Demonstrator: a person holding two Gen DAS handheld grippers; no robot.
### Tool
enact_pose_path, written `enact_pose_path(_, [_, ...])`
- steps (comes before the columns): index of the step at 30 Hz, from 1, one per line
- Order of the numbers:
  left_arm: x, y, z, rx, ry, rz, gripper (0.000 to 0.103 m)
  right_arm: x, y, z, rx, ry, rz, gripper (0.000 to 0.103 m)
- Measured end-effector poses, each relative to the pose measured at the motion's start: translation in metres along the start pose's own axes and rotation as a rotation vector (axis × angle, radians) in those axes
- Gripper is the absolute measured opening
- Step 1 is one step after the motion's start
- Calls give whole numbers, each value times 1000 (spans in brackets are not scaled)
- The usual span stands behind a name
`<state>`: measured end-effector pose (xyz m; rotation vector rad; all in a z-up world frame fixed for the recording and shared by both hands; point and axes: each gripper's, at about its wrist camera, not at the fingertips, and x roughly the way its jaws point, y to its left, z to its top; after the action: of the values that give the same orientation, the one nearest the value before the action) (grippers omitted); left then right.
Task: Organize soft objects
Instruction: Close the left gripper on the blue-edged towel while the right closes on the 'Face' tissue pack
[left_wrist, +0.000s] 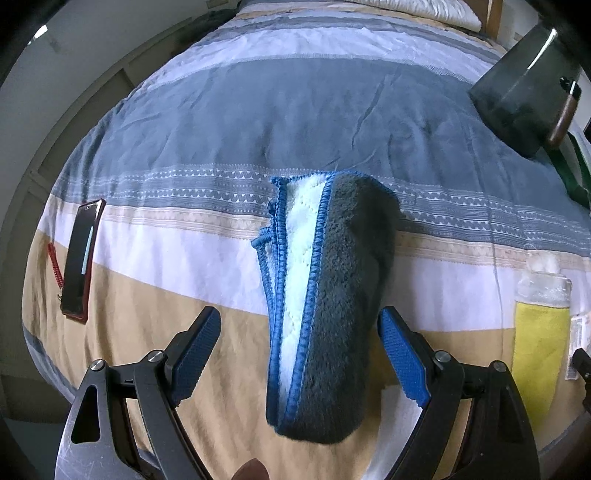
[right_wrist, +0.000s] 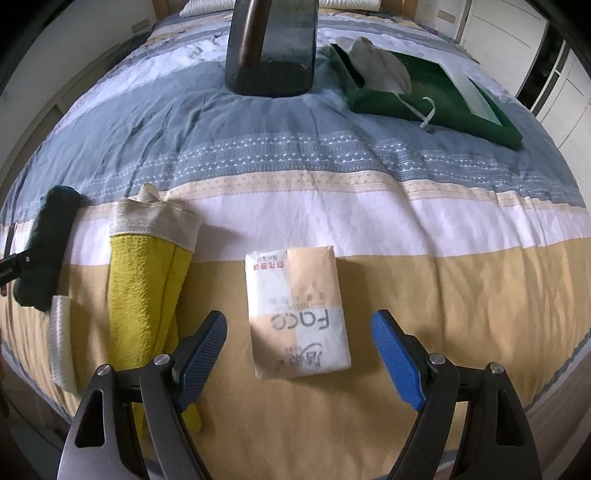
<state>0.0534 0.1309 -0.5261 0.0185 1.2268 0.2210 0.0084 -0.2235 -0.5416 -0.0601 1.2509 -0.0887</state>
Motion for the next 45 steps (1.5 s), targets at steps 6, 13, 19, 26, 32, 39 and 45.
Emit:
enact_pose_path(6, [15,-5,7,15,9,8,83,27,3,5,-18,23,-9,81])
enact_pose_path(13, [36,-10,15,34,45,-14,83,40,5,11,-39,39,-10,82])
enact_pose_path(19, [47,-16,16,62,67,-23,87,42,5,13,-46,44,-11,82])
enact_pose_path(26, [60,-5,22,55,87,-27,99,43,5,12,-45,45,-4,82])
enact_pose_path(32, [61,-4,23,59,83,-24,99,43,7,12,-50,45,-12,81])
enact_pose_path(39, [64,-4,26,60,82,-25,99,41,9,12,-64,38,-14,72])
enact_pose_path(45, [61,-8,24,61,79,-22,98,40,12,11,-79,35,-13,64])
